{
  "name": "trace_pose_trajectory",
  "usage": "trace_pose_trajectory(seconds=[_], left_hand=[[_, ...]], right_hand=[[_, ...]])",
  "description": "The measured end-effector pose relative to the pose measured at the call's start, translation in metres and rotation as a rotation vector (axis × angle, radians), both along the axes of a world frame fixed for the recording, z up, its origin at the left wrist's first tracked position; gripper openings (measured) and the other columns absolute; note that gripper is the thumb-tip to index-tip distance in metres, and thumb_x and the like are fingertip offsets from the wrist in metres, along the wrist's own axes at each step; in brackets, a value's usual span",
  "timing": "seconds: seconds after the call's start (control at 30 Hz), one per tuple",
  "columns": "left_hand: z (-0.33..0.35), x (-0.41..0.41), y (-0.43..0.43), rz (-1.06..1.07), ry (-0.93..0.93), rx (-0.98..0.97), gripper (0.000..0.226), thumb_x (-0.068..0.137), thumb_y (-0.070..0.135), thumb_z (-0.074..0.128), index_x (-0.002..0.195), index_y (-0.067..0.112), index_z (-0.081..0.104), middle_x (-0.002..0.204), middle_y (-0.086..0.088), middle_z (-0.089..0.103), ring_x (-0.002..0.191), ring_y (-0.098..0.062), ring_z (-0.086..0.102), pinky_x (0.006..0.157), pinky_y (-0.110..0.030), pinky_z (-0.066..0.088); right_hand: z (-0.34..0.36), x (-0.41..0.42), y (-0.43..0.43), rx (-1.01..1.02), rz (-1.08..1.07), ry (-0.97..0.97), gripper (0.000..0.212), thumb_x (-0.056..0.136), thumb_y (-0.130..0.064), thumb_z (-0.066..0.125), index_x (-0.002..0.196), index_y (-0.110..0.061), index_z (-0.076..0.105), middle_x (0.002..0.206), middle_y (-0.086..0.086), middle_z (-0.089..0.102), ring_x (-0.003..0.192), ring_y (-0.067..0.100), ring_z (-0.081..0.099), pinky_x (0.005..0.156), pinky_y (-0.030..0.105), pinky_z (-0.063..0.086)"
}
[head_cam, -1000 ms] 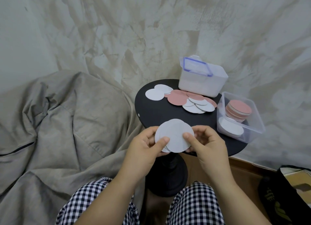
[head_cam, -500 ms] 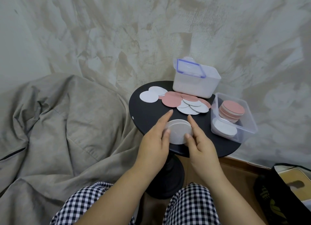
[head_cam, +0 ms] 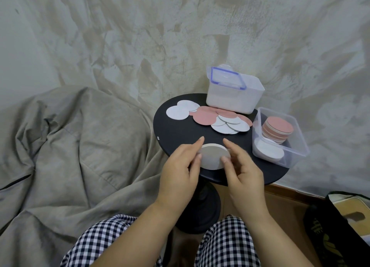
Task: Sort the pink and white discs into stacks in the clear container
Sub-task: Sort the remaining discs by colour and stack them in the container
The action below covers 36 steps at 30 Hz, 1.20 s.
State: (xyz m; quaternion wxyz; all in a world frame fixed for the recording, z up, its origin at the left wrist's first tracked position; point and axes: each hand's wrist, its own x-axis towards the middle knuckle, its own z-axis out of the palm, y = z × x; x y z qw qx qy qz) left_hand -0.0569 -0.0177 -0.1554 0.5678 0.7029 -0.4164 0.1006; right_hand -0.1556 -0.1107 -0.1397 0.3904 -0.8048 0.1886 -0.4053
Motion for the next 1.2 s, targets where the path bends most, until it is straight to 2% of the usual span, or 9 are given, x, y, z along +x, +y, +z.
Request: trace_pose_trajectory(seconds=[0.13, 0.37, 0.53, 0.7, 0.87, 0.97, 1.03, 1.1, 1.2], left_hand=[[0.005, -0.005, 0.003, -0.008, 0.165, -0.089, 0.028, 0.088, 0.008, 0.060, 0.112, 0.020, 0.065, 0.106, 0.022, 0.063, 0.098, 0.006, 0.060, 0.083, -0.008, 0.045], [0.004, -0.005, 0.003, 0.053, 0.177, -0.139, 0.026, 0.081, 0.003, 0.068, 0.104, 0.016, 0.070, 0.098, 0.019, 0.066, 0.095, 0.005, 0.062, 0.082, -0.007, 0.045], [0.006, -0.007, 0.002, 0.039, 0.213, -0.157, 0.021, 0.082, 0.003, 0.067, 0.099, 0.015, 0.071, 0.096, 0.010, 0.069, 0.092, 0.001, 0.064, 0.078, -0.009, 0.047], [0.004, -0.008, 0.002, 0.031, 0.236, -0.130, 0.021, 0.083, 0.003, 0.066, 0.099, 0.017, 0.070, 0.096, 0.012, 0.069, 0.091, 0.003, 0.063, 0.076, -0.007, 0.046], [0.012, -0.012, -0.005, -0.047, 0.254, -0.124, 0.025, 0.083, 0.004, 0.066, 0.103, 0.019, 0.069, 0.098, 0.012, 0.068, 0.089, 0.003, 0.064, 0.071, -0.006, 0.046], [0.019, -0.016, -0.020, -0.103, 0.197, -0.075, 0.026, 0.083, 0.007, 0.066, 0.105, 0.020, 0.068, 0.097, 0.015, 0.066, 0.089, 0.000, 0.062, 0.069, -0.005, 0.045], [0.023, -0.018, -0.036, -0.157, 0.155, -0.009, 0.025, 0.083, 0.013, 0.066, 0.107, 0.023, 0.067, 0.098, 0.016, 0.063, 0.091, 0.000, 0.059, 0.069, -0.008, 0.046], [0.028, -0.021, -0.056, -0.231, 0.140, 0.105, 0.031, 0.083, 0.019, 0.066, 0.114, 0.026, 0.062, 0.107, 0.016, 0.058, 0.097, 0.000, 0.056, 0.074, -0.015, 0.049], [0.035, -0.027, -0.086, -0.299, 0.071, 0.261, 0.044, 0.082, 0.024, 0.068, 0.123, 0.026, 0.054, 0.118, 0.015, 0.046, 0.107, -0.003, 0.050, 0.086, -0.027, 0.049]], right_hand=[[0.001, -0.004, -0.001, 0.025, -0.038, -0.039, 0.037, 0.086, -0.008, 0.061, 0.096, -0.043, 0.053, 0.092, -0.027, 0.063, 0.090, -0.008, 0.059, 0.075, 0.005, 0.044], [-0.001, -0.004, 0.000, -0.034, -0.048, -0.053, 0.041, 0.085, -0.005, 0.062, 0.102, -0.042, 0.056, 0.100, -0.021, 0.063, 0.096, -0.003, 0.060, 0.078, 0.007, 0.045], [0.000, -0.005, -0.001, -0.080, -0.049, -0.089, 0.042, 0.085, -0.004, 0.062, 0.102, -0.042, 0.056, 0.100, -0.028, 0.062, 0.095, -0.002, 0.060, 0.077, 0.007, 0.045], [-0.001, -0.006, -0.004, -0.051, -0.026, -0.048, 0.044, 0.085, -0.003, 0.063, 0.102, -0.043, 0.056, 0.100, -0.021, 0.062, 0.095, -0.003, 0.059, 0.078, 0.007, 0.044], [0.023, -0.024, -0.022, 0.037, 0.010, 0.019, 0.041, 0.083, -0.008, 0.064, 0.097, -0.046, 0.058, 0.093, -0.030, 0.064, 0.091, -0.005, 0.058, 0.076, 0.009, 0.047], [0.052, -0.044, -0.058, 0.159, 0.002, -0.010, 0.036, 0.085, -0.005, 0.062, 0.097, -0.039, 0.063, 0.094, -0.019, 0.068, 0.087, 0.000, 0.063, 0.071, 0.012, 0.052], [0.072, -0.057, -0.088, 0.257, -0.006, -0.024, 0.033, 0.086, 0.001, 0.058, 0.095, -0.030, 0.065, 0.084, -0.012, 0.070, 0.076, 0.003, 0.064, 0.064, 0.016, 0.055], [0.089, -0.067, -0.117, 0.299, -0.019, 0.057, 0.029, 0.086, 0.004, 0.057, 0.098, -0.022, 0.065, 0.081, -0.004, 0.068, 0.069, 0.005, 0.064, 0.061, 0.018, 0.056], [0.102, -0.072, -0.151, 0.322, -0.042, 0.264, 0.026, 0.087, 0.004, 0.056, 0.107, -0.012, 0.061, 0.086, 0.005, 0.066, 0.074, 0.016, 0.064, 0.061, 0.023, 0.058]])
